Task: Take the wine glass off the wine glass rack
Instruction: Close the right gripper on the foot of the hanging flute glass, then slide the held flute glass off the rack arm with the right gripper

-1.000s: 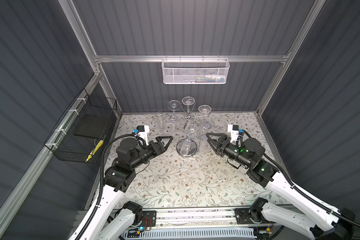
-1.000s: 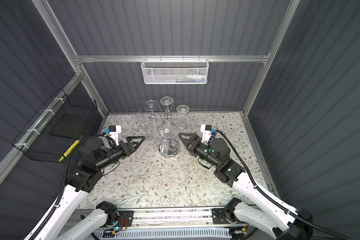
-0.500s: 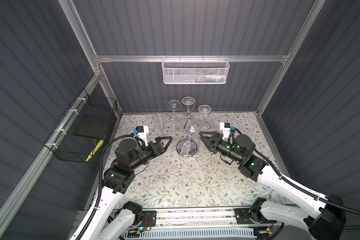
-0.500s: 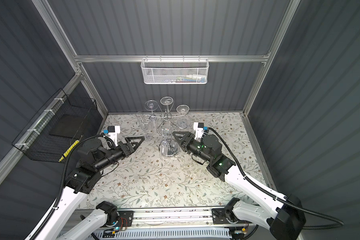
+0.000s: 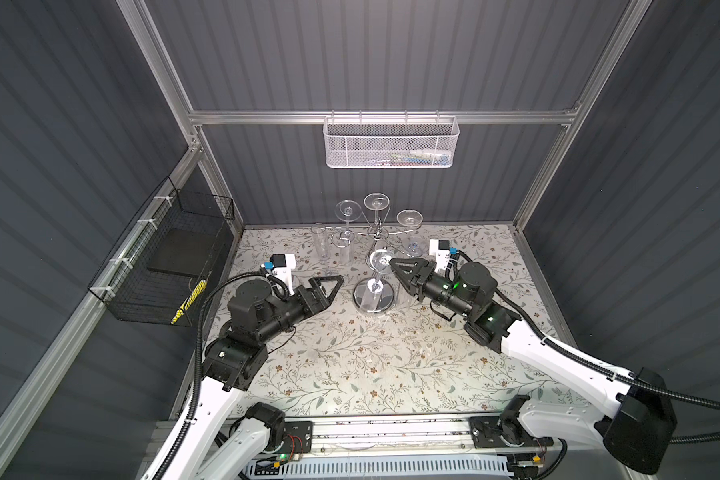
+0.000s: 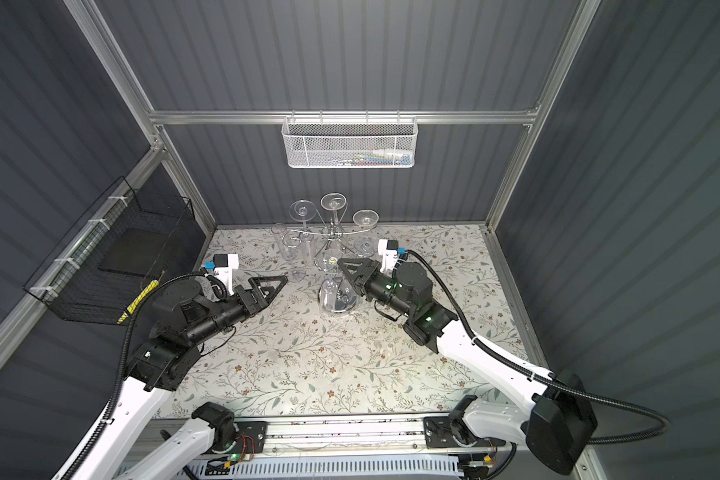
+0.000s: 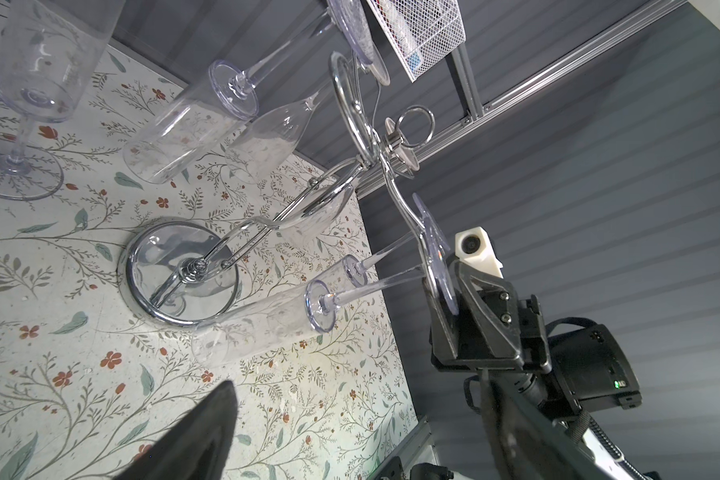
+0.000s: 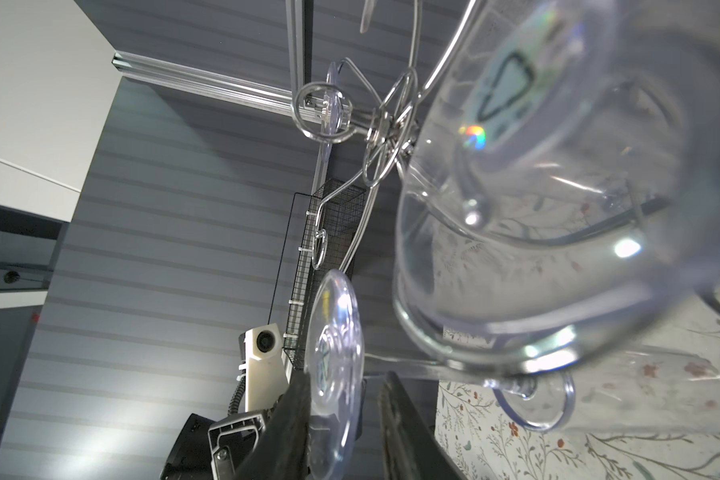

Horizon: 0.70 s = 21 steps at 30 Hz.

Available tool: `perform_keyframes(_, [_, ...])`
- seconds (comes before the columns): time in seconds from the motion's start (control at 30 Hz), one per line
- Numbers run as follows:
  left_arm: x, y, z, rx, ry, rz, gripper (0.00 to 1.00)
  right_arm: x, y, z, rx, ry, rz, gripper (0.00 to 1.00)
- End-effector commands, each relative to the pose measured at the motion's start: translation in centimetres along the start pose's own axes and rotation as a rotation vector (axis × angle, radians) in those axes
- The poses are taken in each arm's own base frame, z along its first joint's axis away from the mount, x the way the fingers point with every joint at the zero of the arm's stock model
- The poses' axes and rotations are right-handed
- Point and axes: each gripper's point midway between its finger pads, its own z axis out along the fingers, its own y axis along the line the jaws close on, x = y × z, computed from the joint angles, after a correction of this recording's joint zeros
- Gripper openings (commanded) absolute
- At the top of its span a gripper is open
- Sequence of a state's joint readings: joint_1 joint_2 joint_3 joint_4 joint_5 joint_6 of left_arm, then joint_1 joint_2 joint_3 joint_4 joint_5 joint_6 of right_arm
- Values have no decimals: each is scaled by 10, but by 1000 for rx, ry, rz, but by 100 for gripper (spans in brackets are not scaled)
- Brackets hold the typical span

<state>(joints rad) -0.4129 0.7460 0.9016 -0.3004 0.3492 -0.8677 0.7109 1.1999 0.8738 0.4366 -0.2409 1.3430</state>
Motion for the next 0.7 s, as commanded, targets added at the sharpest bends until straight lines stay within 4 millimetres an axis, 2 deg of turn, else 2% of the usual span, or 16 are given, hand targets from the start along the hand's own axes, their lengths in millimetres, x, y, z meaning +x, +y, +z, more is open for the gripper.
perform_keyframes(0.0, [-2,-3,-3,1,-8,28,94,0,19,-1,-64,2,-11,27])
perform_keyframes(0.43, [-1,0,-1,-6,0,27,94,1,16,0,-69,4,-2,11])
perform_keyframes(0.57, [0,0,-3,-10,-3,27,94,2,17,-1,-74,10,-3,0])
perform_keyframes(0.67, [0,0,-4,-8,-7,27,94,3,19,-1,-81,15,-6,0])
